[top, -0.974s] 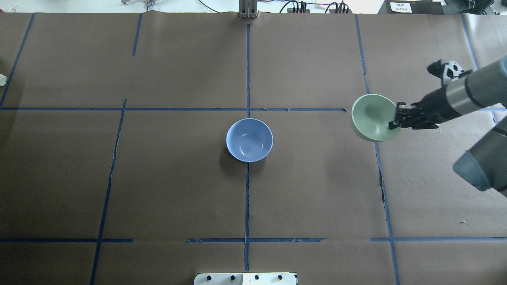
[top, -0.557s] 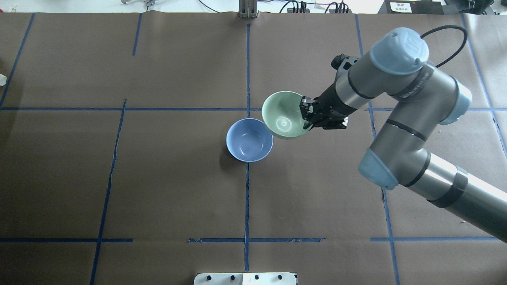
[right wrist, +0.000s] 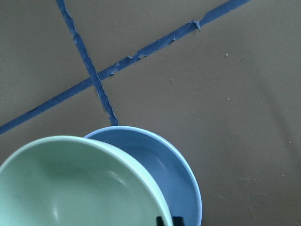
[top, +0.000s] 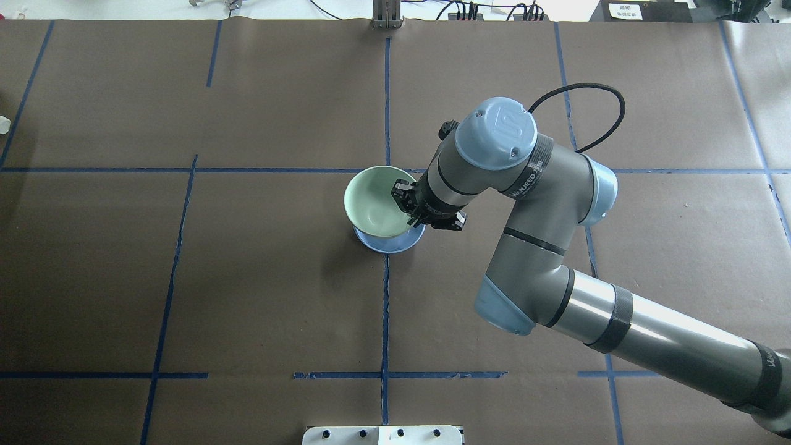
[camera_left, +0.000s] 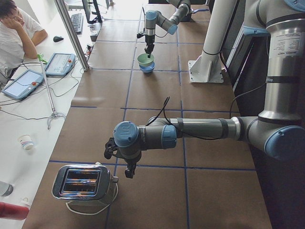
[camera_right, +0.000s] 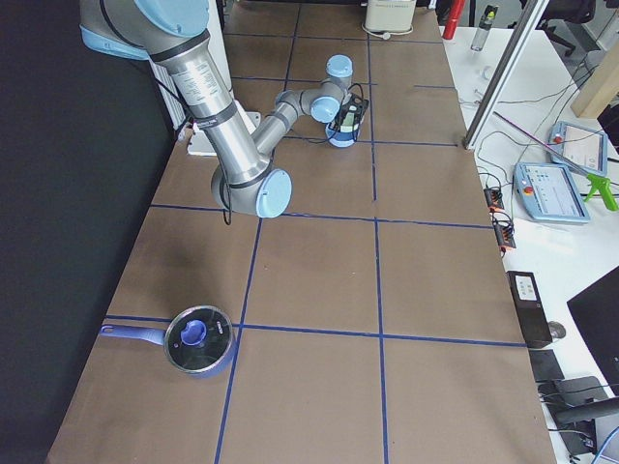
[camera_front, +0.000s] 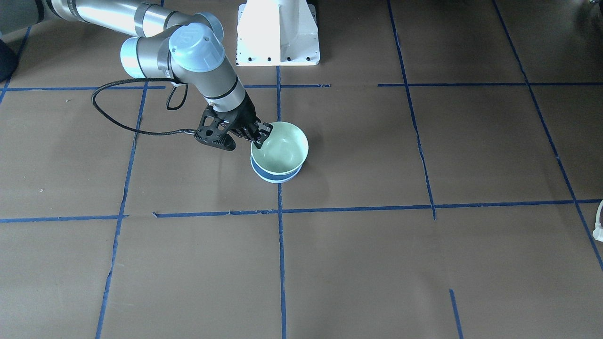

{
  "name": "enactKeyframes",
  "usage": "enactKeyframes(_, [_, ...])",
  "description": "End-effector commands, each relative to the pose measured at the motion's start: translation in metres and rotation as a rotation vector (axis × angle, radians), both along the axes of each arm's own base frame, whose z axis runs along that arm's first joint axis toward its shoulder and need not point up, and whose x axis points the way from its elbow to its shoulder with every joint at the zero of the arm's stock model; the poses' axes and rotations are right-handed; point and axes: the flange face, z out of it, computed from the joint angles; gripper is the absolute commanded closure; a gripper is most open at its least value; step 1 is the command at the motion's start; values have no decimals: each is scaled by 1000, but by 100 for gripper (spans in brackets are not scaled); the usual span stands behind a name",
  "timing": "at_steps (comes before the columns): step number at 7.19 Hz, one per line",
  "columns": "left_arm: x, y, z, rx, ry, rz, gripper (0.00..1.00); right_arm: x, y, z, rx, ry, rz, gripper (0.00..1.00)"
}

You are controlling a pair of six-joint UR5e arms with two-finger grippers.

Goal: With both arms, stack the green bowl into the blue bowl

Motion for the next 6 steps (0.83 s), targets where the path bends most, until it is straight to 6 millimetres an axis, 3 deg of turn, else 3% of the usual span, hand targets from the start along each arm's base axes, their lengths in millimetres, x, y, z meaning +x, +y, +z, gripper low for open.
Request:
enactKeyframes(1, [2,0,-2,2,30,-2,0,-13,7,9,3,22,3,86])
enactKeyframes(5, [2,0,-2,1,32,-2,0,-12,6,12,3,27,2,79])
enactKeyframes(6, [2,0,-2,1,32,-2,0,-11,6,12,5,26,2,65])
